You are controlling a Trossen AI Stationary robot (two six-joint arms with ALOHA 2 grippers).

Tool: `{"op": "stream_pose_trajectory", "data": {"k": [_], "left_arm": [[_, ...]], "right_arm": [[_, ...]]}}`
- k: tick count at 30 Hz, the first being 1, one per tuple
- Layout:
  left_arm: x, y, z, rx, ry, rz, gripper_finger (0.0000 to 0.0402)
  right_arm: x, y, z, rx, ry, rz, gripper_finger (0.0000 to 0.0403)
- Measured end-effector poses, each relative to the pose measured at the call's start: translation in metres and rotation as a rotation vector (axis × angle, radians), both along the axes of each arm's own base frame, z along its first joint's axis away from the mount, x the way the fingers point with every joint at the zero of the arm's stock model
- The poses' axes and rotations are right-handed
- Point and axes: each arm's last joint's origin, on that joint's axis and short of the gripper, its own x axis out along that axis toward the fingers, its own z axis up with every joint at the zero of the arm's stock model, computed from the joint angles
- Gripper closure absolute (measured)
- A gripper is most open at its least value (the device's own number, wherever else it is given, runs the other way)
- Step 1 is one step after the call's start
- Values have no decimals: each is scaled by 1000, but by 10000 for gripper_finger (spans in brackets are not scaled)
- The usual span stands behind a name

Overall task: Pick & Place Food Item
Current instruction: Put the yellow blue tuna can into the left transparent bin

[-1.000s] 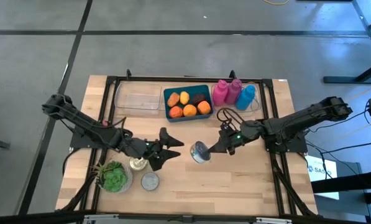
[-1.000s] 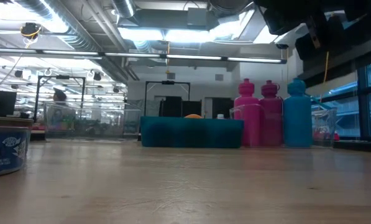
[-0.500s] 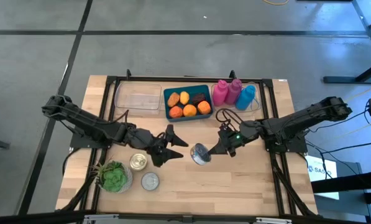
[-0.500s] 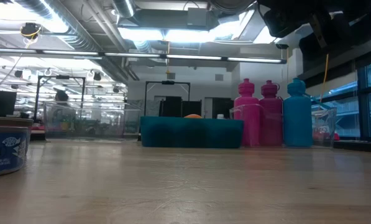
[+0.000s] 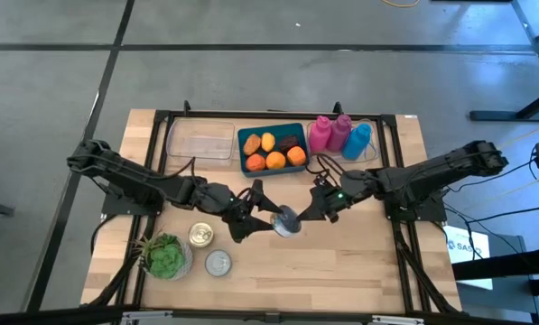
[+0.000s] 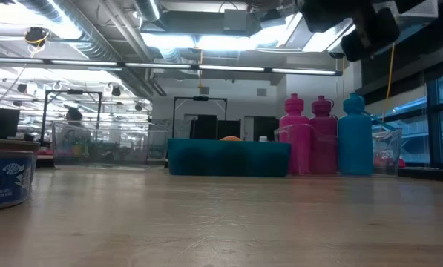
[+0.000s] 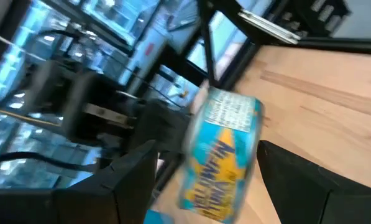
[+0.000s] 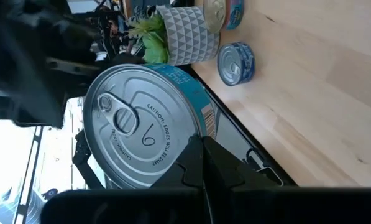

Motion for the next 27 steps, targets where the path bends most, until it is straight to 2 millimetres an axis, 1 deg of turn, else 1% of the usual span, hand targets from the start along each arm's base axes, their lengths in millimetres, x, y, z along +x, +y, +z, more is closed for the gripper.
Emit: {"op": "stream_pose_trajectory", "data": {"k": [5,10,13,17,24,27], "left_arm": [[2,-1,-6,-15,79,-40,134],[2,-4,-8,-49,94,-57,136],[2,-4,-8,-107,100,-72,147],[2,-6,-7,-169,104,-97,184],[0,-13,-5,-182,96,-131,292],[-1,-14,-5,-183,94,-126,297]], "right_arm": [[8,3,3,-7,-3,40,403],[14,5,2,-5,10,66,403],[17,6,2,-6,13,68,403],[18,6,3,-10,9,70,403],[19,6,5,-8,-6,70,403],[19,6,5,-10,-9,67,403]]}}
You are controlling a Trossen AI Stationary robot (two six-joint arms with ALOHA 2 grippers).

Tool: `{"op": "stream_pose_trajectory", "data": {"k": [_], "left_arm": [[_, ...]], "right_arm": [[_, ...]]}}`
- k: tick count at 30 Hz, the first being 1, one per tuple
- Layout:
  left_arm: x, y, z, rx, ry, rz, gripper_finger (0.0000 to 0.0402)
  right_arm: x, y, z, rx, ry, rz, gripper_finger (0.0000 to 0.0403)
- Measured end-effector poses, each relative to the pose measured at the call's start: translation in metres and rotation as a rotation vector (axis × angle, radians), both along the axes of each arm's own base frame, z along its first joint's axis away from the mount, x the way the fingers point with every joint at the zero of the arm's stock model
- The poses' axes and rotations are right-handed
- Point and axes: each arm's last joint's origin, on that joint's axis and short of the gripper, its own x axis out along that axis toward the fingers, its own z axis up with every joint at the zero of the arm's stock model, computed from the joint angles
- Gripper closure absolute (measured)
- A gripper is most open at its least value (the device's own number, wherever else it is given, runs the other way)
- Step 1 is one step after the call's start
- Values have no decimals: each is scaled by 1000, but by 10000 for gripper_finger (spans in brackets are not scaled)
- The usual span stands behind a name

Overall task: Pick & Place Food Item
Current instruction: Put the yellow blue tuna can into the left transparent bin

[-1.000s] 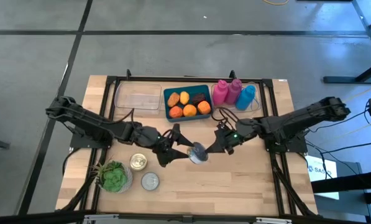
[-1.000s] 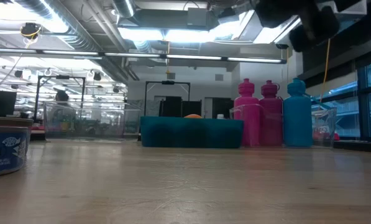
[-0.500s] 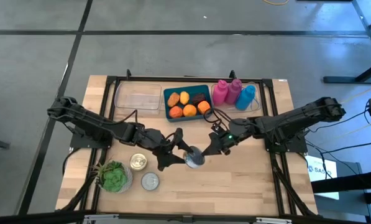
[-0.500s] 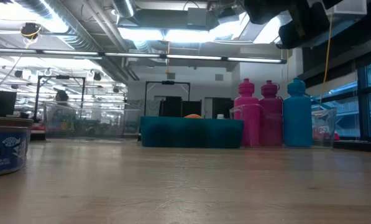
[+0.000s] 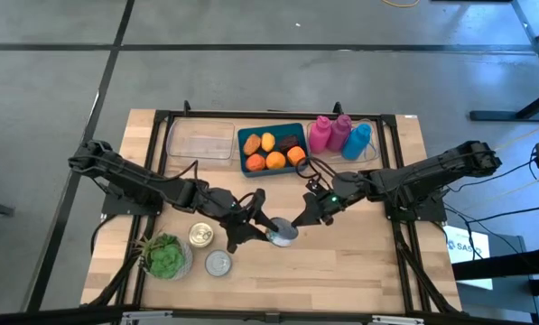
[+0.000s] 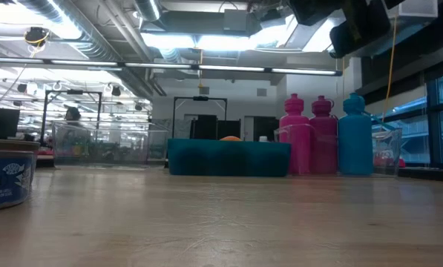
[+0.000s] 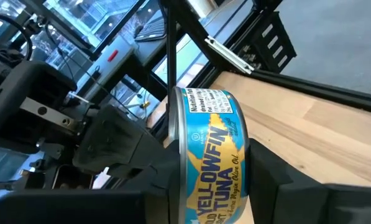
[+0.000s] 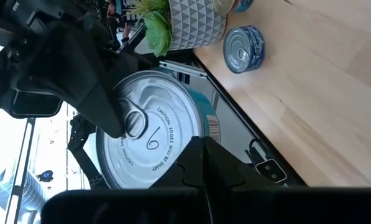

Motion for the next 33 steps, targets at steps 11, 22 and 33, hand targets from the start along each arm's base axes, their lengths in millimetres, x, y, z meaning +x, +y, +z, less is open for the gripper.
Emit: {"op": "stream_pose_trajectory", "data": {"k": [11,22,33], "left_arm": [[-2,-2,3,-71,6,27,297],[-12,-6,10,-151,24,34,297],[-53,9,42,-397,21,248,297]], "right_arm": [[1,0,2,-37,-44,11,387],[2,-2,5,-76,-78,-23,339],[2,-14,8,-183,-124,-93,344]]}}
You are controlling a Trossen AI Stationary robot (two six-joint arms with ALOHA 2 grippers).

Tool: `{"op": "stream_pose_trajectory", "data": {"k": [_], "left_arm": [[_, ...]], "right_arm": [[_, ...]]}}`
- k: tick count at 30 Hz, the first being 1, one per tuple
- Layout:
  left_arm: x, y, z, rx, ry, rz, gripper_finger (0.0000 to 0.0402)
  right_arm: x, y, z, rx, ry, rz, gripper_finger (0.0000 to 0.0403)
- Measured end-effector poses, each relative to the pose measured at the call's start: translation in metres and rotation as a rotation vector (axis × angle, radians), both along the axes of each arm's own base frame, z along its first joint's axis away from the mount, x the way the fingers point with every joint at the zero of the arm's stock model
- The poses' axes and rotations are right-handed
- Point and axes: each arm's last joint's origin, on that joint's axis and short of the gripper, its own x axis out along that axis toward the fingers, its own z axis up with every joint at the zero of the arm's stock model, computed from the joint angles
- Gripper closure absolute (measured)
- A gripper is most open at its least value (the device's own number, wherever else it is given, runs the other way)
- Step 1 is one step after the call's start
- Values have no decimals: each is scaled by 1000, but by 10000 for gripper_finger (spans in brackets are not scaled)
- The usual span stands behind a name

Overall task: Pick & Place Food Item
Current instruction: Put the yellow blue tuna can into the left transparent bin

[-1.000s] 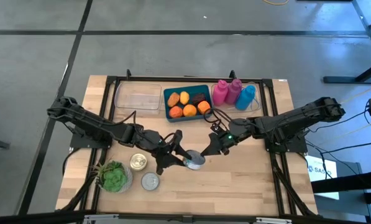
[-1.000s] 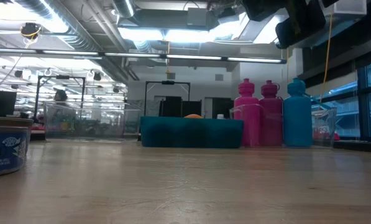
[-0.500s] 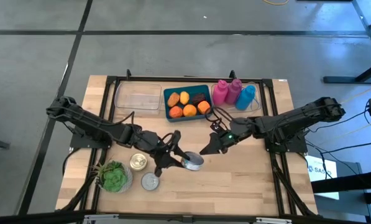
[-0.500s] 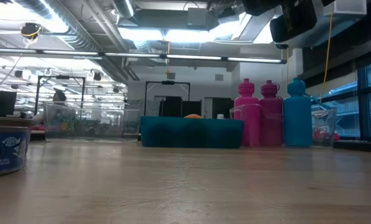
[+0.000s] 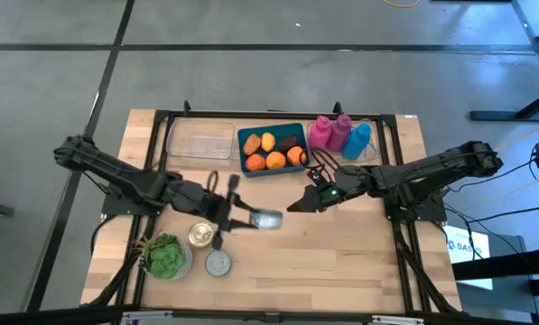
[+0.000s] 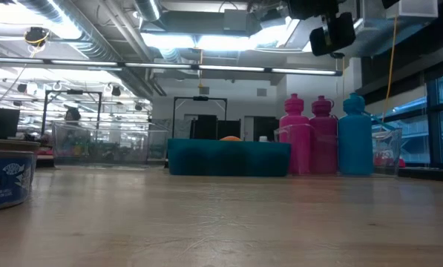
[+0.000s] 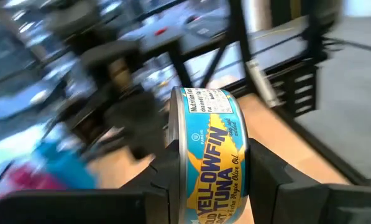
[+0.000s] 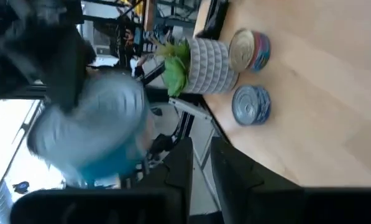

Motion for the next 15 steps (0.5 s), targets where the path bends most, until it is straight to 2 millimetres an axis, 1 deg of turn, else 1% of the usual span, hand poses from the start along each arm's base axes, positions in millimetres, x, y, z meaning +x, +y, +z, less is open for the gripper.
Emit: {"op": "stream_pose_trajectory", "data": {"k": [4,8,12,15], "left_arm": [[-27,15,10,-45,34,184,297],[-54,38,15,-68,60,432,297],[-68,63,8,-40,148,644,297],[-69,83,1,-35,222,744,297]], "right_arm": [[-4,-1,6,-58,-37,-7,346],[-8,-1,11,-106,-73,-17,346],[-11,1,14,-143,-93,-20,346],[-12,4,15,-155,-104,-9,346]]}}
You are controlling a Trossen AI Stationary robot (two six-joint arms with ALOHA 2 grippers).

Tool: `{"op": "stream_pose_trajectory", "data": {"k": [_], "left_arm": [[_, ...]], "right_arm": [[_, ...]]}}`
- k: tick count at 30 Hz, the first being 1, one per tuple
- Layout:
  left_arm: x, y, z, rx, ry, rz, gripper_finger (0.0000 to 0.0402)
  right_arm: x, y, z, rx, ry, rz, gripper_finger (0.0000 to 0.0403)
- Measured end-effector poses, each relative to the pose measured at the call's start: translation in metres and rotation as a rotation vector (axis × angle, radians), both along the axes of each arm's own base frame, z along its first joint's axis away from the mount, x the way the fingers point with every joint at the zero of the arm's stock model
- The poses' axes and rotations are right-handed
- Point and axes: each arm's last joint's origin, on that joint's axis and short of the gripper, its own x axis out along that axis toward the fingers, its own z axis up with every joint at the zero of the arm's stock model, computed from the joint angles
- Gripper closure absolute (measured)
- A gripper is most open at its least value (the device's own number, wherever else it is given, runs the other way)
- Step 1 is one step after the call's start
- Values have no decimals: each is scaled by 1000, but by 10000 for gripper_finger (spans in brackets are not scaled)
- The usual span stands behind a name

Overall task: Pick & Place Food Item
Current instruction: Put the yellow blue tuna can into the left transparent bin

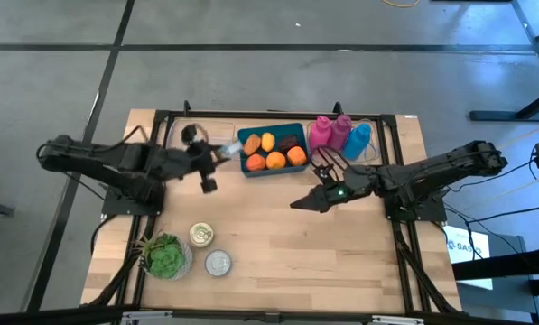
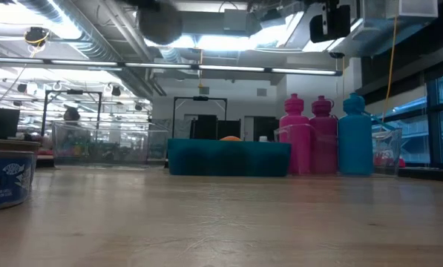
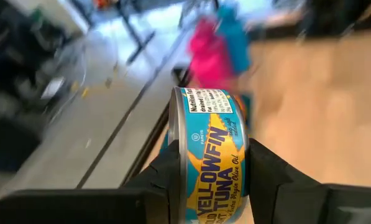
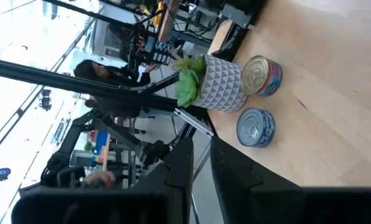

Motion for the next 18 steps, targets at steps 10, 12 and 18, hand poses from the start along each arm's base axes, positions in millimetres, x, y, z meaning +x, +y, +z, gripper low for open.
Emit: {"op": "stream_pose_trajectory", "data": {"k": [10,12,18], "left_arm": [[7,64,-39,-117,316,296,297],[11,72,-47,-112,391,321,297],[27,91,-68,-100,540,342,297]], "right_arm": [[-4,16,0,-25,-5,38,346],[-5,19,0,-30,-7,40,346],[-8,28,0,-44,-10,39,346]]}}
